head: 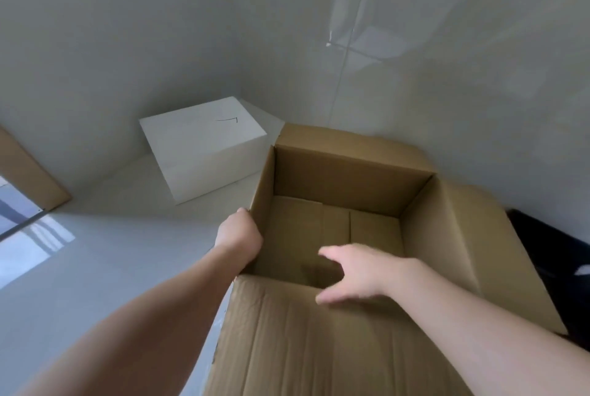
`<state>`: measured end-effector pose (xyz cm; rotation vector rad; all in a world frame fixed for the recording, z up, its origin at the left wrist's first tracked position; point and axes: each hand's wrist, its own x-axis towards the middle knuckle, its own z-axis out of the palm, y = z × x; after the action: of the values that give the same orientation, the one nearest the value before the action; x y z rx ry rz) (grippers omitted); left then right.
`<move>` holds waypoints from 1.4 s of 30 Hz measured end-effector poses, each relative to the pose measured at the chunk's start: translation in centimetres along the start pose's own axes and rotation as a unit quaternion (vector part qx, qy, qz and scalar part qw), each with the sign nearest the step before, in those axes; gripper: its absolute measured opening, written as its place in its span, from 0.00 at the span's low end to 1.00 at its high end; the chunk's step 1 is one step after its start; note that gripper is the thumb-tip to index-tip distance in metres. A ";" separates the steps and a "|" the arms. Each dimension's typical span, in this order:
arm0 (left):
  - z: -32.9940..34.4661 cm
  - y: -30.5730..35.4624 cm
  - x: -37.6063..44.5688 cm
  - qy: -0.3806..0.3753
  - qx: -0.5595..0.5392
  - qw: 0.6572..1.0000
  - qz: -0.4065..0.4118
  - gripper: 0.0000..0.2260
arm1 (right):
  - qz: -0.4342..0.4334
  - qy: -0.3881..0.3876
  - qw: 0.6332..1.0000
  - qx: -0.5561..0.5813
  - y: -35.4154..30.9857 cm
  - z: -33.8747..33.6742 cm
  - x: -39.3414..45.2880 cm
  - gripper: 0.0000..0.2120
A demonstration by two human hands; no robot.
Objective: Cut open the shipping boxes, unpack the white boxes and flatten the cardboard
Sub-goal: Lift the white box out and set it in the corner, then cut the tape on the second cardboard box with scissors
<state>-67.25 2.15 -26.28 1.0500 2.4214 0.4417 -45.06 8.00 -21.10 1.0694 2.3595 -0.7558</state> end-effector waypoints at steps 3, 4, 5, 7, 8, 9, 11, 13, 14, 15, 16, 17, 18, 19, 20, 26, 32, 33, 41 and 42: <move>-0.1 -1.7 -1.2 0.015 -0.020 0.999 -0.020 0.02 | -0.012 -0.089 0.996 0.016 -0.6 3.7 -1.1 0.47; -0.1 -2.3 -1.7 0.023 -0.023 0.999 -0.025 0.02 | -0.024 -0.102 0.994 0.023 -1.1 4.1 -1.1 0.43; 0.0 -2.9 -2.2 0.030 -0.026 0.999 -0.029 0.02 | -0.042 -0.112 0.993 0.014 -1.7 4.4 -0.9 0.36; -0.1 -4.1 -3.0 0.049 -0.031 0.998 -0.039 0.02 | -0.076 -0.109 0.991 -0.021 -2.9 5.3 -0.7 0.23; -0.2 -4.7 -3.5 0.056 -0.032 0.997 -0.045 0.02 | -0.093 -0.096 0.990 -0.040 -3.5 5.9 -0.8 0.19; -0.4 -5.3 -4.1 0.059 -0.033 0.996 -0.054 0.04 | -0.108 -0.080 0.989 -0.060 -3.9 6.5 -1.0 0.17; -0.9 -6.8 -5.5 0.057 -0.032 0.995 -0.073 0.06 | -0.136 -0.048 0.986 -0.085 -4.9 7.4 -1.6 0.11; -1.6 -8.4 -7.2 0.059 -0.027 0.994 -0.090 0.08 | -0.169 -0.028 0.979 -0.106 -6.0 8.0 -2.3 0.06; -2.1 -9.3 -8.1 0.065 -0.026 0.992 -0.101 0.08 | -0.192 -0.025 0.973 -0.123 -6.8 8.2 -2.6 0.05; -2.7 -10.2 -9.0 0.074 -0.027 0.990 -0.113 0.08 | -0.215 -0.021 0.967 -0.137 -7.6 8.3 -2.8 0.05; -3.4 -11.1 -10.0 0.085 -0.030 0.988 -0.127 0.08 | -0.237 -0.016 0.960 -0.148 -8.6 8.5 -3.1 0.05; -4.1 -12.0 -10.9 0.098 -0.031 0.985 -0.140 0.07 | -0.258 -0.013 0.953 -0.156 -9.7 8.6 -3.4 0.04; -5.0 -13.1 -12.0 0.111 -0.031 0.981 -0.153 0.07 | -0.278 -0.011 0.946 -0.165 -11.0 8.8 -3.6 0.03; -6.0 -14.2 -13.0 0.125 -0.034 0.978 -0.165 0.07 | -0.297 -0.011 0.939 -0.175 -12.4 9.1 -3.8 0.03; -7.1 -15.4 -14.2 0.139 -0.039 0.973 -0.178 0.07 | -0.317 -0.012 0.930 -0.184 -13.9 9.4 -3.9 0.03; -11.7 -23.6 -22.7 0.212 -0.029 0.937 -0.277 0.08 | -0.445 -0.014 0.865 -0.232 -22.7 12.7 -5.1 0.05; -12.6 -31.3 -31.3 0.257 -0.033 0.895 -0.363 0.10 | -0.538 -0.041 0.804 -0.249 -29.8 17.0 -7.9 0.06; -12.6 -32.3 -32.7 0.263 -0.029 0.888 -0.377 0.09 | -0.548 -0.046 0.795 -0.254 -30.8 17.8 -8.2 0.06; -11.1 -40.0 -40.8 0.299 -0.065 0.827 -0.472 0.08 | -0.603 -0.098 0.731 -0.305 -38.4 23.2 -9.8 0.05; -10.9 -40.6 -41.4 0.299 -0.066 0.823 -0.479 0.08 | -0.605 -0.100 0.726 -0.310 -38.9 23.9 -9.9 0.05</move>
<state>-72.43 -56.57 -23.99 -0.5266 2.9797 0.5989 -65.48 -34.02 -21.80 -0.9244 2.5618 -0.2942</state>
